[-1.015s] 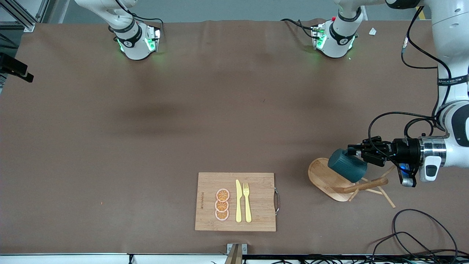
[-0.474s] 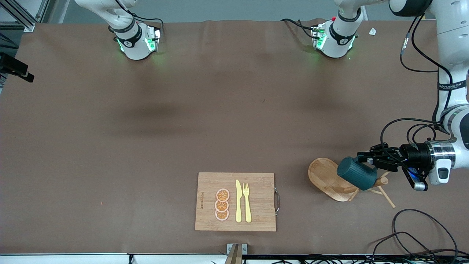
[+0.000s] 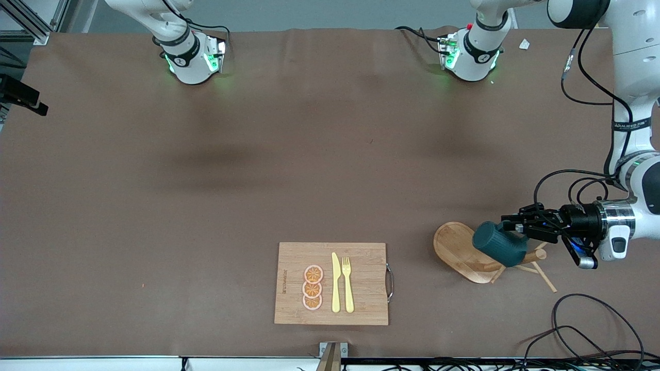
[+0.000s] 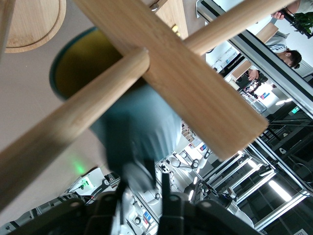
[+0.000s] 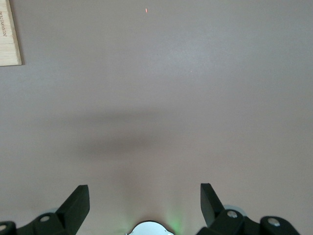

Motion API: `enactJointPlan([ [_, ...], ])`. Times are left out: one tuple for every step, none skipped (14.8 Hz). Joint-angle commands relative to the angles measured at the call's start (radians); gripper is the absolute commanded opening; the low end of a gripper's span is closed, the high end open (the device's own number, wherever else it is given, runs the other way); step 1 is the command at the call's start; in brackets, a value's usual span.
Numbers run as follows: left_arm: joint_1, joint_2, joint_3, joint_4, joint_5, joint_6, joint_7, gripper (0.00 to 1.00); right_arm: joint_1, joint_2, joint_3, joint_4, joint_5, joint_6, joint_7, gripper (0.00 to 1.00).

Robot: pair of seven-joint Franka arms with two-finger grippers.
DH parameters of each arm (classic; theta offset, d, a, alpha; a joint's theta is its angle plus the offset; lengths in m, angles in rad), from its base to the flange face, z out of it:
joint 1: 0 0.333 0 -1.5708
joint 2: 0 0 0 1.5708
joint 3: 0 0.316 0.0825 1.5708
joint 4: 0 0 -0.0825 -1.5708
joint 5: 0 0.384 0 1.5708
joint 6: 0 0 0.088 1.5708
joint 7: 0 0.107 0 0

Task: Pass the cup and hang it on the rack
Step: 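Lower the mug handle onto a rack peg with the left gripper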

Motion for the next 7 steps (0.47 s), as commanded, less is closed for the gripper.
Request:
enactJointPlan([
  [0.006,0.002,-0.003,0.013,-0.02,-0.013,-0.008,0.7,0.003,-0.017,0.002,-0.017,-0.01,0.005,-0.005,1.0],
  [0.006,-0.006,-0.001,0.013,-0.014,-0.013,-0.01,1.0,0.003,-0.017,0.002,-0.017,-0.01,0.005,-0.005,1.0],
  [0.006,-0.021,0.0,0.021,-0.007,-0.013,-0.013,1.0,0.003,-0.017,0.002,-0.017,-0.01,0.005,-0.01,1.0],
  [0.006,-0.041,0.002,0.031,0.004,-0.013,-0.019,1.0,0.002,-0.017,0.002,-0.019,-0.01,0.006,-0.012,1.0],
  [0.007,-0.057,0.003,0.031,0.015,-0.013,-0.043,1.0,0.002,-0.017,0.002,-0.019,-0.01,0.006,-0.012,1.0],
  [0.007,-0.086,0.005,0.031,0.05,-0.016,-0.062,1.0,0.002,-0.017,0.002,-0.019,-0.01,0.005,-0.012,1.0],
  [0.004,-0.127,0.005,0.031,0.12,-0.021,-0.069,1.0,0.003,-0.017,0.002,-0.017,-0.01,0.005,-0.012,1.0],
])
